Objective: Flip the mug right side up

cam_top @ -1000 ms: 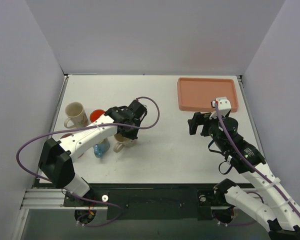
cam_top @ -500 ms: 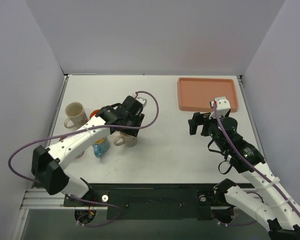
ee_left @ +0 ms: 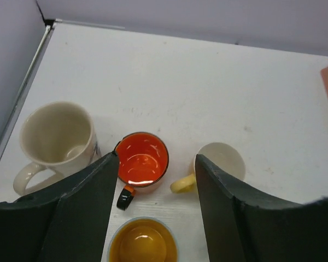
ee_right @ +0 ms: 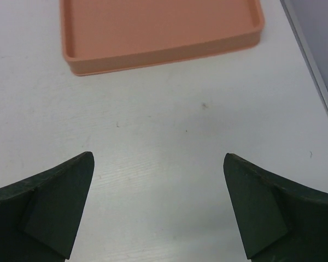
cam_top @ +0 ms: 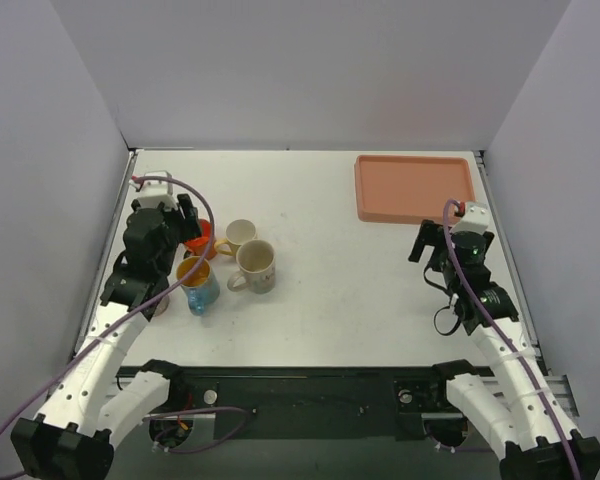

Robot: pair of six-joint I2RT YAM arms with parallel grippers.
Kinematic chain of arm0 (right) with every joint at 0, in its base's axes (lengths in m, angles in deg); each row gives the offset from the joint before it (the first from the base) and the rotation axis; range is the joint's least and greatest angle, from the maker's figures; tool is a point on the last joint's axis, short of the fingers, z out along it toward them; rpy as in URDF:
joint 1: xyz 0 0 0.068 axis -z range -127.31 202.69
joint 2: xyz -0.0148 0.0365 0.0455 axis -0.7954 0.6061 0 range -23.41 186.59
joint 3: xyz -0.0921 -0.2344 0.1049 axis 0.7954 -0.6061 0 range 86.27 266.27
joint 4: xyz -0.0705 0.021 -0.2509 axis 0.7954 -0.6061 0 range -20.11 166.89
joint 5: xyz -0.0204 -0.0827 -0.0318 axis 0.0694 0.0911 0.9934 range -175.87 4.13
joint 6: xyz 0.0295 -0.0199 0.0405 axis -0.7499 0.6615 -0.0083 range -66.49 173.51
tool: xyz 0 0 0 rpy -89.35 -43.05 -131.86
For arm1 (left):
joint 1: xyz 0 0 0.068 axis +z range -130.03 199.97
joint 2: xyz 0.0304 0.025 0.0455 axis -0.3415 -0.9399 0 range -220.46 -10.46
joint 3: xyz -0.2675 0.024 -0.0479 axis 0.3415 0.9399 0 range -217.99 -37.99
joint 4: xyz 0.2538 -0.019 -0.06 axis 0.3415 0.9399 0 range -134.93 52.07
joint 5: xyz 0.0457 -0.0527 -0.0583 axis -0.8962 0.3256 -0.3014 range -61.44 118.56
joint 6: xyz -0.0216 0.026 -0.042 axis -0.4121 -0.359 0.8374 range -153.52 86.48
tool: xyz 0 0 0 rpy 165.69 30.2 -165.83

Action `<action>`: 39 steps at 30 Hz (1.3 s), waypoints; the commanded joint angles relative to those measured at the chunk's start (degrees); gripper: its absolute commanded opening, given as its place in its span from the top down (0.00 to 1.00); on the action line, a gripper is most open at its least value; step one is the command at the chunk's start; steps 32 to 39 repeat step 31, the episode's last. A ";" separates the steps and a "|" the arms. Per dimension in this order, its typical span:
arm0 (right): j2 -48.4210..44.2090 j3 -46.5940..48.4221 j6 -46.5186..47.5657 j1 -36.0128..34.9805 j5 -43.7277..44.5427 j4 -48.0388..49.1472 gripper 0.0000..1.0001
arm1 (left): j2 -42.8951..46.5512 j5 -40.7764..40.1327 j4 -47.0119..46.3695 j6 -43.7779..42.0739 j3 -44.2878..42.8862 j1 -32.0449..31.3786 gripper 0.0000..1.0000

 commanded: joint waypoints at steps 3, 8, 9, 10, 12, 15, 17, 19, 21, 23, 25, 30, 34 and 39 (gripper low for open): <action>-5.58 -7.17 -5.64 3.13 10.20 4.51 0.00 | 6.53 3.14 -19.90 1.98 15.25 7.49 0.30; -10.34 -13.23 -10.81 3.05 20.39 4.15 0.00 | 10.15 7.45 -26.49 2.42 22.98 12.33 0.27; -11.65 -13.68 -11.60 2.96 21.36 4.85 0.00 | 10.33 7.98 -26.85 2.51 23.43 12.94 0.27; -12.09 -14.38 -12.04 2.87 22.15 5.20 0.00 | 10.50 7.90 -27.20 3.03 24.39 13.12 0.27; -13.50 -15.70 -12.30 2.87 22.86 6.26 0.00 | 10.85 8.34 -27.81 3.47 25.71 13.39 0.26; -15.26 -17.90 -12.04 2.96 22.78 9.95 0.00 | 11.12 9.04 -28.34 3.38 27.83 13.48 0.22; -15.35 -18.61 -12.22 2.87 22.95 9.86 0.00 | 11.30 9.04 -27.99 3.39 29.06 13.57 0.21; -15.09 -19.05 -12.48 2.87 22.52 9.51 0.00 | 11.73 9.13 -28.25 3.56 29.67 13.92 0.20; -15.00 -19.66 -12.57 2.87 22.08 9.95 0.01 | 11.56 9.22 -28.26 3.56 29.85 14.18 0.19; -15.00 -20.01 -11.69 2.96 20.33 10.83 0.02 | 11.56 9.48 -27.91 3.21 29.77 14.18 0.18; -15.09 -20.10 -10.99 2.96 19.26 11.44 0.04 | 11.65 9.83 -27.38 3.21 29.59 14.18 0.16; -16.14 -20.28 -10.28 2.87 19.43 11.71 0.08 | 11.82 10.27 -27.47 3.30 30.03 14.71 0.15; -16.31 -20.54 -10.20 2.87 19.35 11.80 0.07 | 11.74 10.36 -27.38 3.47 30.12 14.88 0.14; -16.31 -20.54 -10.20 2.87 19.35 11.80 0.07 | 11.74 10.36 -27.38 3.47 30.12 14.88 0.14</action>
